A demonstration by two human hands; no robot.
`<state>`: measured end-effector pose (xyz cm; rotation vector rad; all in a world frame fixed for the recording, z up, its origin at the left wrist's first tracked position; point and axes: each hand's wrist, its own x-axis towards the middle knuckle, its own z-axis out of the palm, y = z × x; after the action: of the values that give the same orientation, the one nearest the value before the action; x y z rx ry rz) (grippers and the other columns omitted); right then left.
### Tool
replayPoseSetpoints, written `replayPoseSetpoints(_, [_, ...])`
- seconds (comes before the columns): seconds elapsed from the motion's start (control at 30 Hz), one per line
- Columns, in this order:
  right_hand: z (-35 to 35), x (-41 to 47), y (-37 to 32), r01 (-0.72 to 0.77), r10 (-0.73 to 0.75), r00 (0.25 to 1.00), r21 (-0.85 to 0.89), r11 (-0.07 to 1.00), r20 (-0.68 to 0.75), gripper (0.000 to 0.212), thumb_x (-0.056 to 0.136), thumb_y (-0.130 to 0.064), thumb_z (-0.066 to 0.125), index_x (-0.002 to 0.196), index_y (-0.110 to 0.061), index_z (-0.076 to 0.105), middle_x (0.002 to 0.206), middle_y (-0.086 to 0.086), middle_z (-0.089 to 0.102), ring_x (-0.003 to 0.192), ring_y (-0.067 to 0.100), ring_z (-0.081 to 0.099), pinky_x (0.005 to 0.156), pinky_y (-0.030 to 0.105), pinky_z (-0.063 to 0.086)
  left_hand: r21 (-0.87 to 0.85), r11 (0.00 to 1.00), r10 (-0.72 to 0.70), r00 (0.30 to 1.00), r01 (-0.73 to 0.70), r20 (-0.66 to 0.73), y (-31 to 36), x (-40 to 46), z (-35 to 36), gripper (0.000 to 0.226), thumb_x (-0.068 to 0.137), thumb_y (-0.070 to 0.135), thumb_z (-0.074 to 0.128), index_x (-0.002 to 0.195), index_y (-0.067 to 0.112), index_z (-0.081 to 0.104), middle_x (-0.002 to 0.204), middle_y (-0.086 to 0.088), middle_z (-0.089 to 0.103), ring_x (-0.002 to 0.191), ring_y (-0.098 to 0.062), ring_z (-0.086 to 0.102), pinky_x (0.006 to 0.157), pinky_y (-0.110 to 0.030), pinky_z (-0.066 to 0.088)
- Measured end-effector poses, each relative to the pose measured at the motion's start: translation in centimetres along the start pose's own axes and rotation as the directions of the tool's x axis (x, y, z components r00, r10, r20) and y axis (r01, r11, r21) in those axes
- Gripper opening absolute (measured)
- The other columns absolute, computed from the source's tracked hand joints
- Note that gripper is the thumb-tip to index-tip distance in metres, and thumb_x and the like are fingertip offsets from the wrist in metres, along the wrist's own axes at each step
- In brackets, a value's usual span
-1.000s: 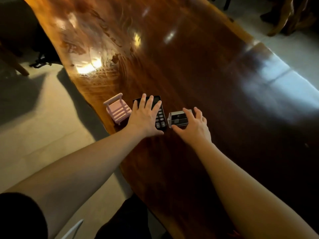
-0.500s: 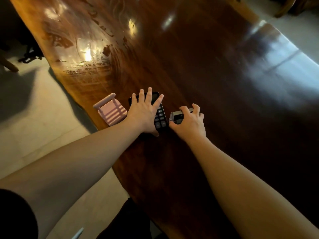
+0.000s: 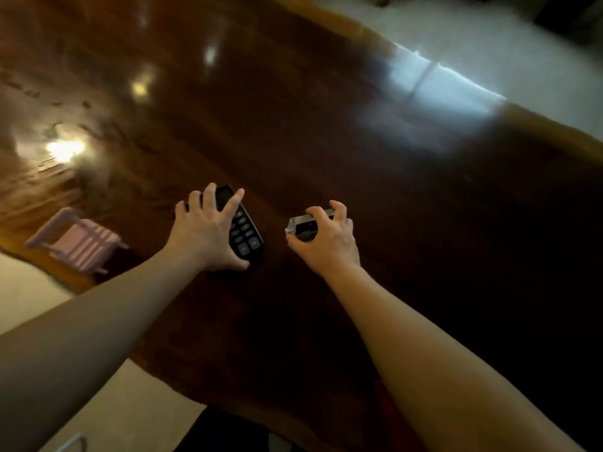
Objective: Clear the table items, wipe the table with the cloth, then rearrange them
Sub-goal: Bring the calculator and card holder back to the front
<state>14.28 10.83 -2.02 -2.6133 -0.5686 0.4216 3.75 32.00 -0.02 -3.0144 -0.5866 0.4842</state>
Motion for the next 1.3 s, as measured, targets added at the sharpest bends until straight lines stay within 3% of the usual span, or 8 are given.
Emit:
replayPoseSetpoints(0.33, [-8.5,-9.3,15.8,-0.24,0.244,0.943,0.042,0.97,-0.226,0.067,0.08,-0.064,0.07,0.136,-0.035,0.048,0.154,0.005,0.019,0.13,0.029,0.036,0.087,0.043,0.053,0.091,0.941,0.331,0.942,-0.326,-0.058,19.1,-0.5,-3.5,0.146,0.03,0.1,0.046,0.154,0.039,-0.003,0.159,-0.021,0.012,0.139,-0.043,0.025,0.106,-0.058,0.035])
replayPoseSetpoints(0.63, [-13.3,-19.2,30.4,-0.502,0.505,0.791,0.107,0.858,-0.345,0.07,0.078,-0.066,0.071,0.137,-0.034,0.05,0.154,0.007,0.022,0.13,0.031,0.038,0.082,0.042,0.054,0.204,0.783,0.607,0.794,-0.588,-0.041,37.8,-3.5,-4.3,0.147,0.036,0.096,0.056,0.157,0.032,0.003,0.161,-0.022,0.013,0.139,-0.042,0.025,0.106,-0.055,0.036])
replayPoseSetpoints(0.97, [-14.1,-24.4,38.9,-0.631,0.633,0.66,0.159,0.759,-0.405,0.073,0.076,-0.065,0.074,0.137,-0.032,0.053,0.152,0.01,0.028,0.13,0.035,0.041,0.083,0.044,0.053,0.262,0.62,0.762,0.647,-0.74,0.023,50.3,-5.4,-2.2,0.149,0.037,0.095,0.061,0.159,0.028,0.006,0.163,-0.022,0.011,0.14,-0.044,0.024,0.11,-0.059,0.031])
replayPoseSetpoints(1.1, [-13.7,-24.6,40.8,-0.658,0.657,0.645,0.154,0.737,-0.391,0.074,0.075,-0.066,0.075,0.138,-0.032,0.053,0.152,0.011,0.029,0.129,0.036,0.042,0.081,0.044,0.053,0.274,0.558,0.806,0.59,-0.783,0.047,53.1,-5.4,-1.1,0.149,0.038,0.094,0.064,0.159,0.029,0.005,0.163,-0.023,0.01,0.141,-0.044,0.023,0.11,-0.06,0.029])
replayPoseSetpoints(1.3, [-13.0,-24.0,41.8,-0.648,0.647,0.657,0.149,0.747,-0.387,0.074,0.075,-0.066,0.075,0.138,-0.032,0.053,0.151,0.011,0.031,0.129,0.036,0.042,0.081,0.044,0.053,0.344,0.522,0.814,0.576,-0.781,0.072,55.1,-4.8,0.0,0.15,0.039,0.091,0.068,0.159,0.029,0.003,0.164,-0.023,0.008,0.143,-0.045,0.021,0.111,-0.061,0.026])
